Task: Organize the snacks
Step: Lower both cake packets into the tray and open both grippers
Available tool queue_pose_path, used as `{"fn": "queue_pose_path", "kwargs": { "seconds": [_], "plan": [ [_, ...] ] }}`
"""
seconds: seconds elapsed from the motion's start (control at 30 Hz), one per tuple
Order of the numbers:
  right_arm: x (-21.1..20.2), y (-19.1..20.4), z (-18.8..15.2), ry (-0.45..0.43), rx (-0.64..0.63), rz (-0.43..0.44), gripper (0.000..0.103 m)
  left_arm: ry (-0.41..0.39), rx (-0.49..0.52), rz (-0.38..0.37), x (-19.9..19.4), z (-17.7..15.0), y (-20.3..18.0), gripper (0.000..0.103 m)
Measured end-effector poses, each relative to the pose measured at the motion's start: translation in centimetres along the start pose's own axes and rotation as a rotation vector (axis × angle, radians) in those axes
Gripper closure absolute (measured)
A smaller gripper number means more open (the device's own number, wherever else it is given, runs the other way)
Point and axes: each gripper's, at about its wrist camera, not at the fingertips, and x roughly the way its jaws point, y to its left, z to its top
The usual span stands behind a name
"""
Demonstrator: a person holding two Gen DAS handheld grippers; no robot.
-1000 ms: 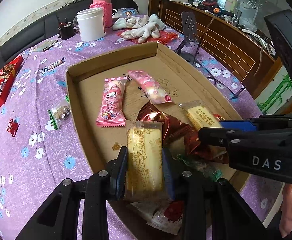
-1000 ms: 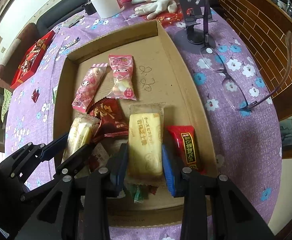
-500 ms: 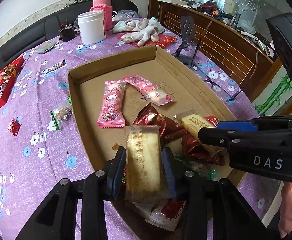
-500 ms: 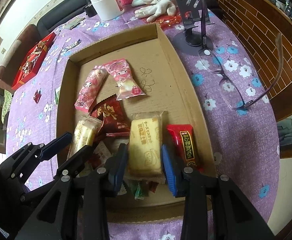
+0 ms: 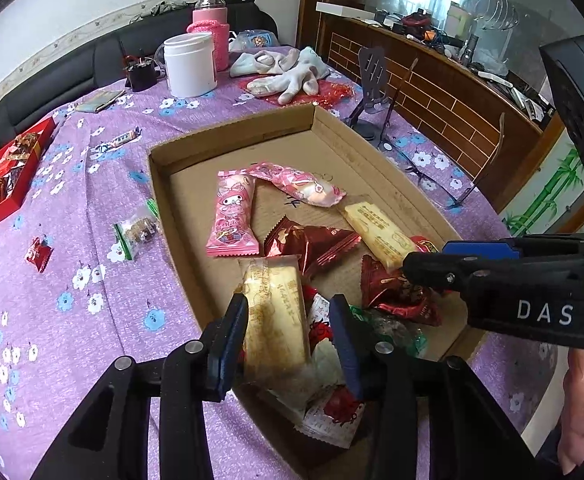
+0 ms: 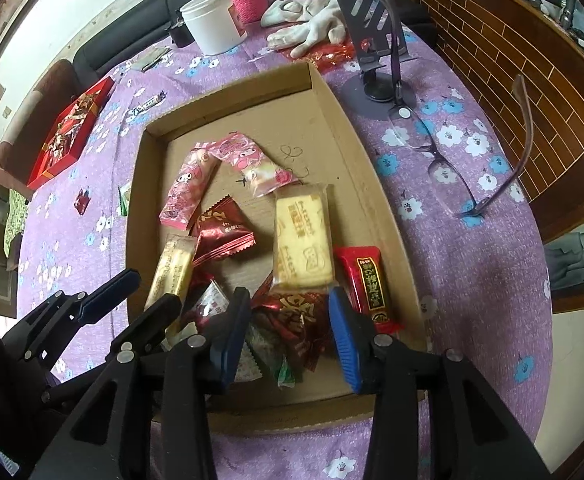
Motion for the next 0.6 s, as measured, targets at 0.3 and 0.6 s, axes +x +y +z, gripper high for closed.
{"fn": "queue_pose_path", "kwargs": {
  "seconds": [0.3, 0.6],
  "plan": [
    [-1.3, 0.4, 0.0, -0.042, 0.018, -0.005, 0.063, -0.025, 0.012, 0.011, -1.2, -0.4, 0.4, 0.059],
    [-1.5, 1.8, 0.0, -0.052, 0.013, -0.002, 0.063, -0.054, 0.026, 0.049, -2.3, -0.7, 1.3, 0.059]
  ]
}}
